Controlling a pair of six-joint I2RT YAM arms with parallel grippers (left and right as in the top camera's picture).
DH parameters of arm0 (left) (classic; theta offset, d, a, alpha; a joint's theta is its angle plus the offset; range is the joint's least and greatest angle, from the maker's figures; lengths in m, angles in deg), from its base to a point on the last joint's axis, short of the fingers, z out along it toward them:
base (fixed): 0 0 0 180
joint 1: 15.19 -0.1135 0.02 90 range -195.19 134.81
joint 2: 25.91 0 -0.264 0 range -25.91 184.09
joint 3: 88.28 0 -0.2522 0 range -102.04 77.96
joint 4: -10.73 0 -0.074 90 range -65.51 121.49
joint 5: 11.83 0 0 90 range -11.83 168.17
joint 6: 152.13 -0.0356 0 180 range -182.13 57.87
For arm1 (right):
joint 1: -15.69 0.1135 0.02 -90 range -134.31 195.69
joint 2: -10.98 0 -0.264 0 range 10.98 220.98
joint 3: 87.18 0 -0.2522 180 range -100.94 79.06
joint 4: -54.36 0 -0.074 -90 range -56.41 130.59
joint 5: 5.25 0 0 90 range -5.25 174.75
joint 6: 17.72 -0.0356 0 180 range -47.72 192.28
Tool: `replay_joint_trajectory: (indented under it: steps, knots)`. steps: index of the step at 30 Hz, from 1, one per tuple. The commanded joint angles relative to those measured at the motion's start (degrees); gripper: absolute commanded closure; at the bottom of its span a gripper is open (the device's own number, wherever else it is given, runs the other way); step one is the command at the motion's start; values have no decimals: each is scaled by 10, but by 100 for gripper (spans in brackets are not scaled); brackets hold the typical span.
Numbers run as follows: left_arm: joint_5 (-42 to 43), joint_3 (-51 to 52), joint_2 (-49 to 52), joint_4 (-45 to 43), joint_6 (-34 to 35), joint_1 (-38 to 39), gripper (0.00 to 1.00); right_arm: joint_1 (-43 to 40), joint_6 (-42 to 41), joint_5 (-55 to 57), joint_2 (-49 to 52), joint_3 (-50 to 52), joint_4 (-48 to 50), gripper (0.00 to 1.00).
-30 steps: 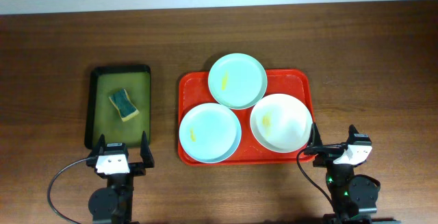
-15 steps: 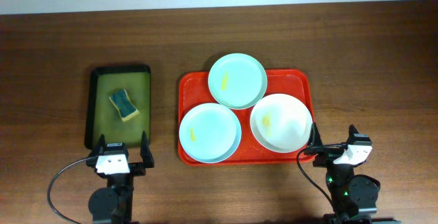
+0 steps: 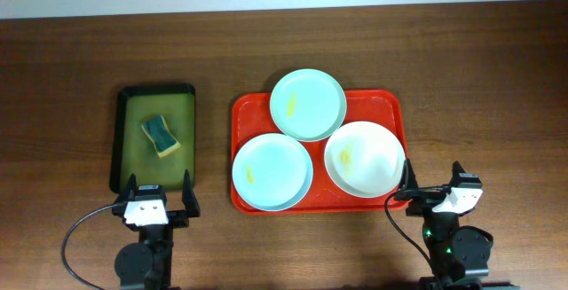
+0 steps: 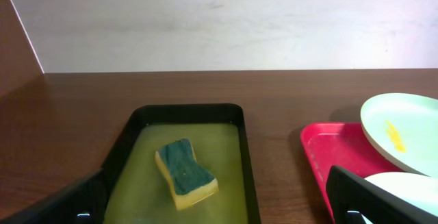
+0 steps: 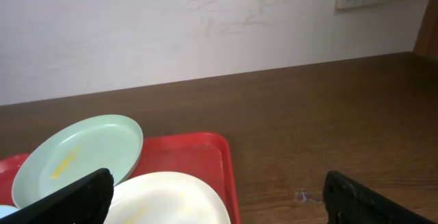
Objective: Clean dirty plates on tray and stack at the side
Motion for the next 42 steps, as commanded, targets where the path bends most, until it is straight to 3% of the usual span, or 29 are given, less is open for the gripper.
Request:
replay_joint_trajectory:
  steps: [1,20,23,24,25,30,32,40,42]
  knots:
    - [7,4,-6,-1,-11,3,1,-2,0,3,-3,4,-3,2]
    - [33,4,-6,-10,-10,3,1,-2,0,3,-3,4,-3,1]
    - [248,4,-6,-74,-10,3,1,-2,0,3,-3,4,-3,1]
    - [389,4,-6,-142,-11,3,1,-2,0,3,-3,4,-3,1]
    - [433,4,-6,-176,-11,3,1,-2,0,3,-3,4,-3,1]
    - [464,2,-6,-414,-10,3,1,-2,0,3,-3,4,-3,1]
    - [431,-12,-6,-455,-10,3,1,-2,0,3,-3,4,-3,2]
    - [264,-165,42,-217,-12,3,1,-2,0,3,-3,4,-3,2]
    - [177,-253,112,-56,-12,3,1,-2,0,3,-3,4,-3,2]
